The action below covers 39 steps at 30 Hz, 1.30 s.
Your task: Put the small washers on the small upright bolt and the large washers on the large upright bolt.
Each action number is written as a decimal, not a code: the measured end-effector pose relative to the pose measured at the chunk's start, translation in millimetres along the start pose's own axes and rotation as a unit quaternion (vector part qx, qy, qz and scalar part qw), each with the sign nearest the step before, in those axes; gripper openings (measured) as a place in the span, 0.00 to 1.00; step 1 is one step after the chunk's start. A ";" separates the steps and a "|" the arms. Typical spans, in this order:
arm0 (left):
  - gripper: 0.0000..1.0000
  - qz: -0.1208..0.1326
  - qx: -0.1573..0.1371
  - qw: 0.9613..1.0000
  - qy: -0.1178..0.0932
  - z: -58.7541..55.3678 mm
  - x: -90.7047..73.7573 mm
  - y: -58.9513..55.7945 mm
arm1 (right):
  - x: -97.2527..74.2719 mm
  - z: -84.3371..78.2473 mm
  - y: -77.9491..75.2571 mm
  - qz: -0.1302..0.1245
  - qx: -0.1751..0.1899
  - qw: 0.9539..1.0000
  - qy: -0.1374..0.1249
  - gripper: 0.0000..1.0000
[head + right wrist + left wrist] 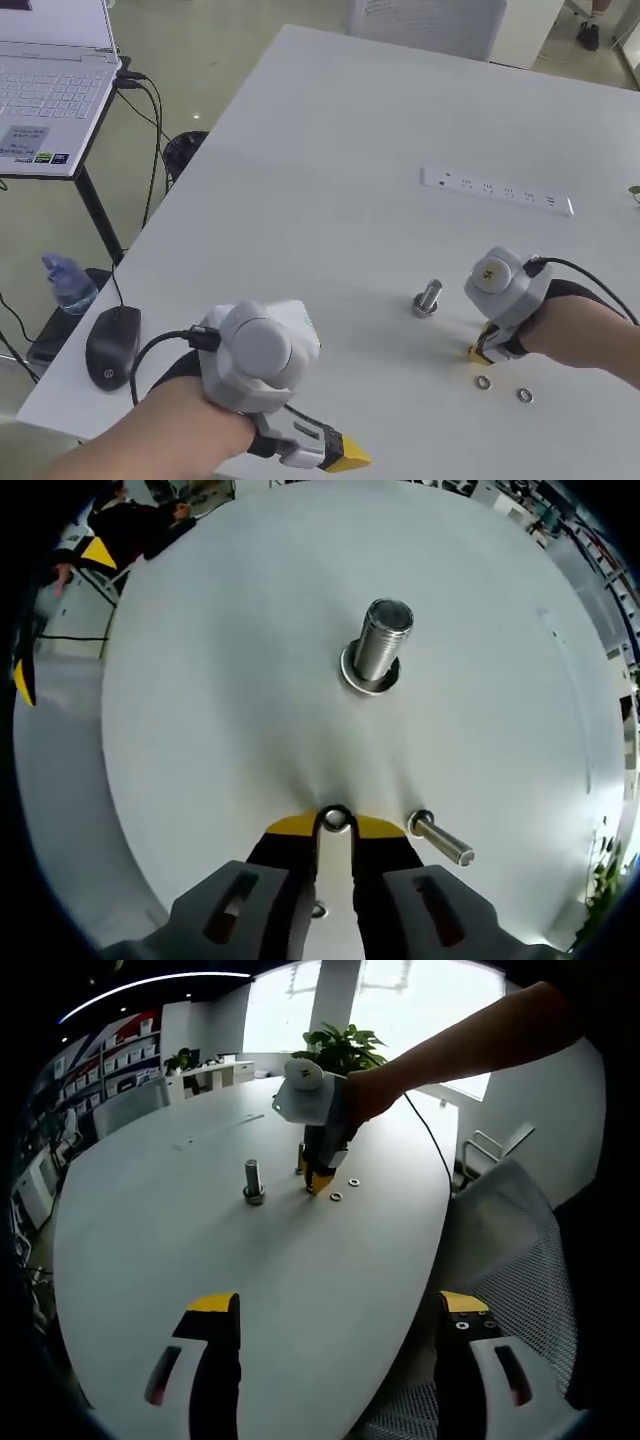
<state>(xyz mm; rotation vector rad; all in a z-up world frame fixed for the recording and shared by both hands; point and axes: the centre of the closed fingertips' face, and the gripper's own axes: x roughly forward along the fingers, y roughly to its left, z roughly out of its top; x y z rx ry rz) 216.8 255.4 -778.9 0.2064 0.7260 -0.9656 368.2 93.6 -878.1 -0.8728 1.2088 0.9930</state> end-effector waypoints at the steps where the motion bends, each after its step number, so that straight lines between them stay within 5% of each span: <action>1: 0.79 0.000 0.000 1.000 0.002 -0.3 0.0 -0.6 | 0.0 0.2 1.3 -0.001 -0.007 1.000 0.001 0.12; 15: 0.81 0.008 -0.009 1.000 -0.008 7.4 3.2 -0.2 | -5.8 -3.2 4.1 -0.004 -0.016 1.000 -0.019 0.12; 27: 0.96 0.054 -0.023 0.998 -0.026 10.8 6.9 11.5 | -27.2 -16.1 -9.0 0.010 -0.015 0.999 -0.029 0.12; 34: 0.97 0.075 -0.052 0.995 -0.034 12.9 2.6 12.8 | -36.4 -29.3 -13.7 0.016 -0.019 0.999 -0.032 0.12; 39: 1.00 0.087 -0.059 0.994 -0.016 5.6 6.7 11.1 | -38.6 -39.9 -19.8 0.018 -0.020 0.999 -0.034 0.12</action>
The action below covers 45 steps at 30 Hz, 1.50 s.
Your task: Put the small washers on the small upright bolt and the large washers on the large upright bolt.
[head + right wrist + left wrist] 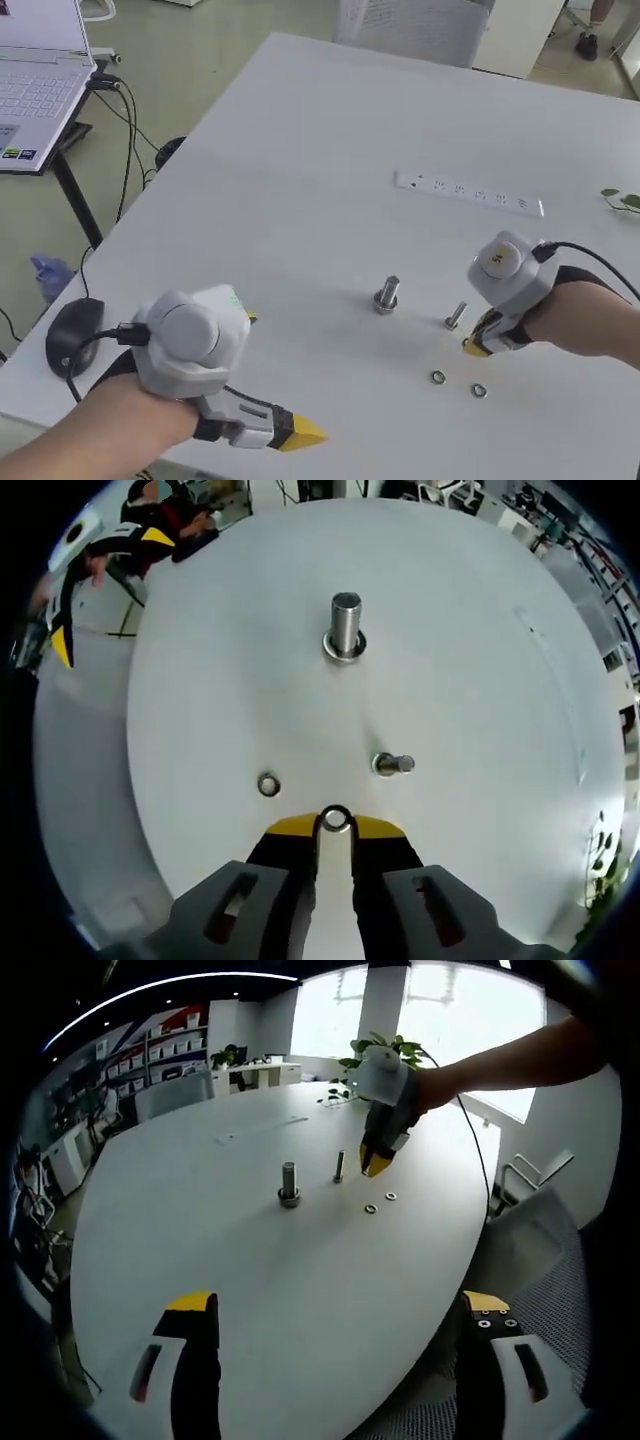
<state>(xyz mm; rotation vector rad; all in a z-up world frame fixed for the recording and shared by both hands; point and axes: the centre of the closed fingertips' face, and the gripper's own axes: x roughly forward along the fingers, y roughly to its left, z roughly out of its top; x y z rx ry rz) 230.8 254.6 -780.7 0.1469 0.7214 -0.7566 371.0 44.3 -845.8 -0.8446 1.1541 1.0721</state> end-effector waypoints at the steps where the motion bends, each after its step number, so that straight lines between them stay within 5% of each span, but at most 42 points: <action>1: 1.00 0.001 0.000 1.000 0.002 -0.9 0.6 -1.0 | -2.7 -2.2 0.0 0.000 0.003 1.000 -0.001 0.12; 9: 0.99 0.015 -0.011 1.000 0.001 5.8 3.1 -9.8 | -17.7 -10.0 -5.5 0.002 -0.001 1.000 -0.007 0.12; 21: 0.95 0.021 -0.013 1.000 0.007 11.1 10.0 -20.4 | -27.8 9.1 -28.7 -0.004 -0.028 0.999 -0.019 0.12; 32: 0.91 0.020 -0.012 1.000 0.015 6.6 6.6 -16.8 | -35.9 35.0 -37.9 -0.016 -0.051 0.998 -0.028 0.12; 45: 0.94 0.029 -0.013 0.999 0.006 9.2 0.3 -5.1 | -24.7 45.2 -34.2 -0.015 -0.065 0.998 -0.022 0.12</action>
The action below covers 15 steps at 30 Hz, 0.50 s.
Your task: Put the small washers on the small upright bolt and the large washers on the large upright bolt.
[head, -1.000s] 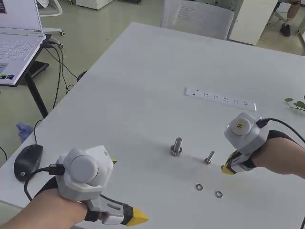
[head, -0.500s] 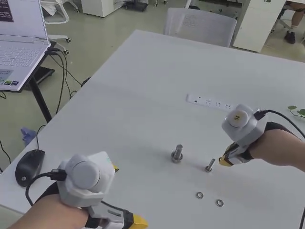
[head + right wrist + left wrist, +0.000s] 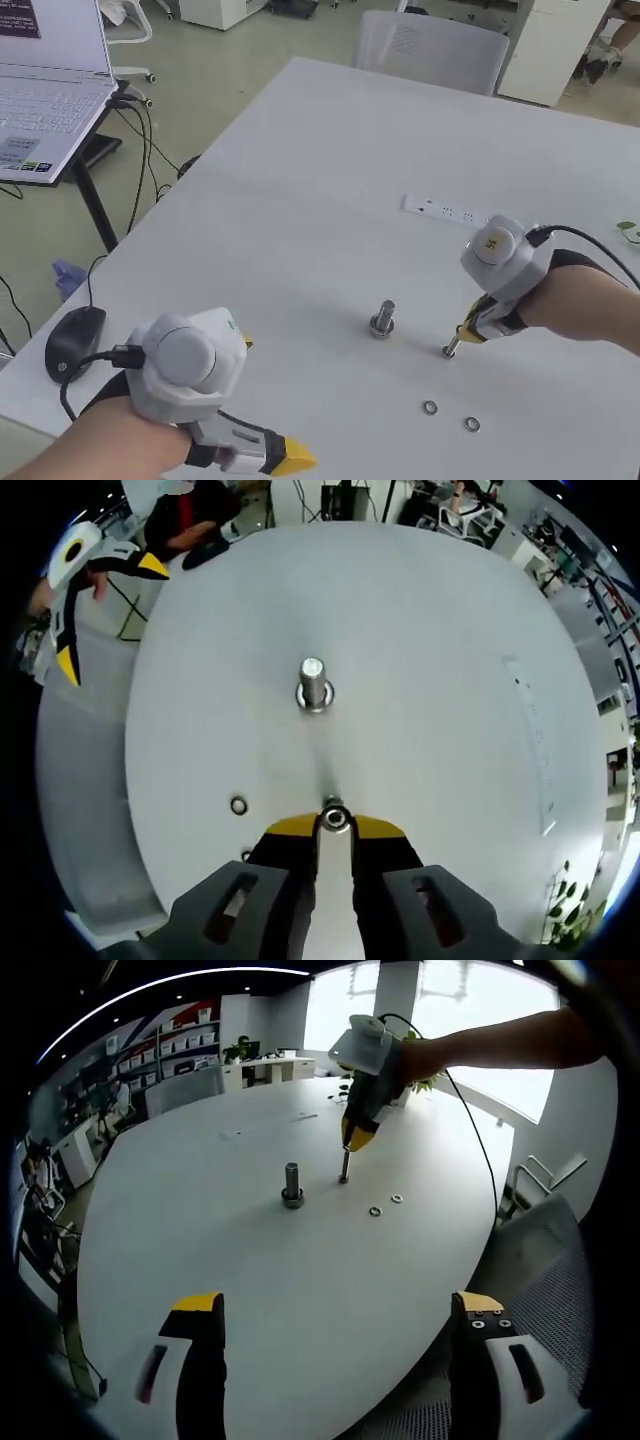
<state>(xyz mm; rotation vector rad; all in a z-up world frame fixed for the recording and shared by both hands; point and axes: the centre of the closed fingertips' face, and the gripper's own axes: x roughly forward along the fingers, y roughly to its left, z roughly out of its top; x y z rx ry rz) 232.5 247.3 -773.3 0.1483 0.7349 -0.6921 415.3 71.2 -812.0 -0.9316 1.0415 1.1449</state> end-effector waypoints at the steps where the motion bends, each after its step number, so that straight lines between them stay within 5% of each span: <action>1: 0.93 0.000 0.000 1.000 0.000 -0.2 0.1 0.4 | 0.6 0.6 -0.6 0.001 0.002 1.000 0.001 0.12; 15: 0.88 -0.013 -0.007 1.000 0.013 -12.3 1.7 -5.3 | 9.6 -5.3 0.4 0.004 -0.002 1.000 0.018 0.12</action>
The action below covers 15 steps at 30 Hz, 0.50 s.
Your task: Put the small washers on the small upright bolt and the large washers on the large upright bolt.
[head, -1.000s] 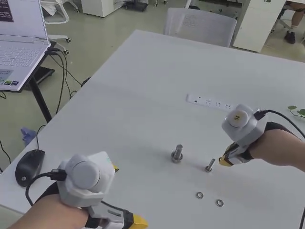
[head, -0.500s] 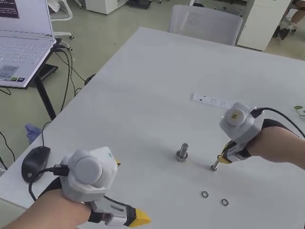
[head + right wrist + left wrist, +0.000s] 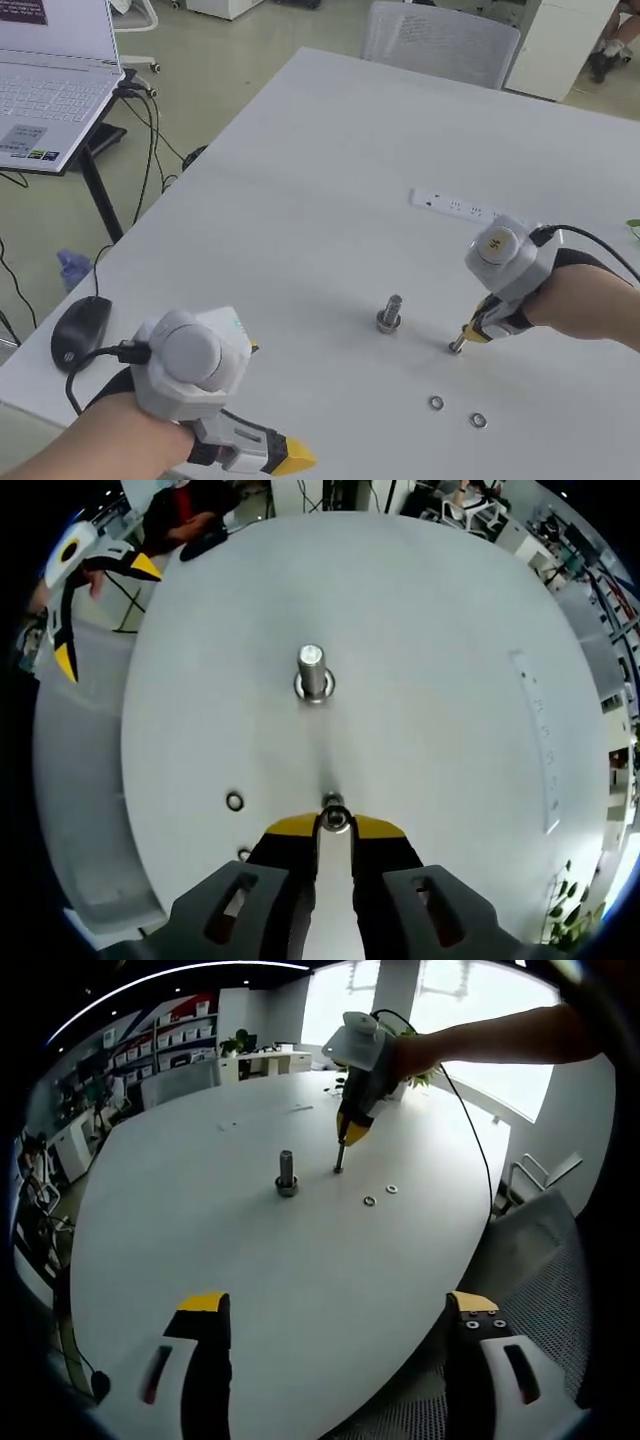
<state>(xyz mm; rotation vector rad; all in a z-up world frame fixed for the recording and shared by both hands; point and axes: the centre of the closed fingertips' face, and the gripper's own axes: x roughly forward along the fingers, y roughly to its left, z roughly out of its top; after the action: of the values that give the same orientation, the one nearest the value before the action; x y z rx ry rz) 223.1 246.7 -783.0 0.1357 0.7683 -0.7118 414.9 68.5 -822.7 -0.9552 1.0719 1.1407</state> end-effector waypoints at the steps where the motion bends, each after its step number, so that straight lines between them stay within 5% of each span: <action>1: 0.88 0.000 0.001 1.000 0.000 0.1 0.1 0.2 | 1.3 -0.4 0.2 0.001 0.001 1.000 0.000 0.12; 15: 0.84 -0.002 -0.001 1.000 0.011 -5.3 -1.2 2.1 | 6.7 -0.5 11.5 0.002 -0.014 1.000 0.001 0.12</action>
<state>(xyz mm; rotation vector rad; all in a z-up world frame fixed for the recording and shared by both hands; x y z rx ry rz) 220.7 250.9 -786.3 0.1410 0.7905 -0.7155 404.1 71.5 -829.9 -0.9752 1.0629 1.1612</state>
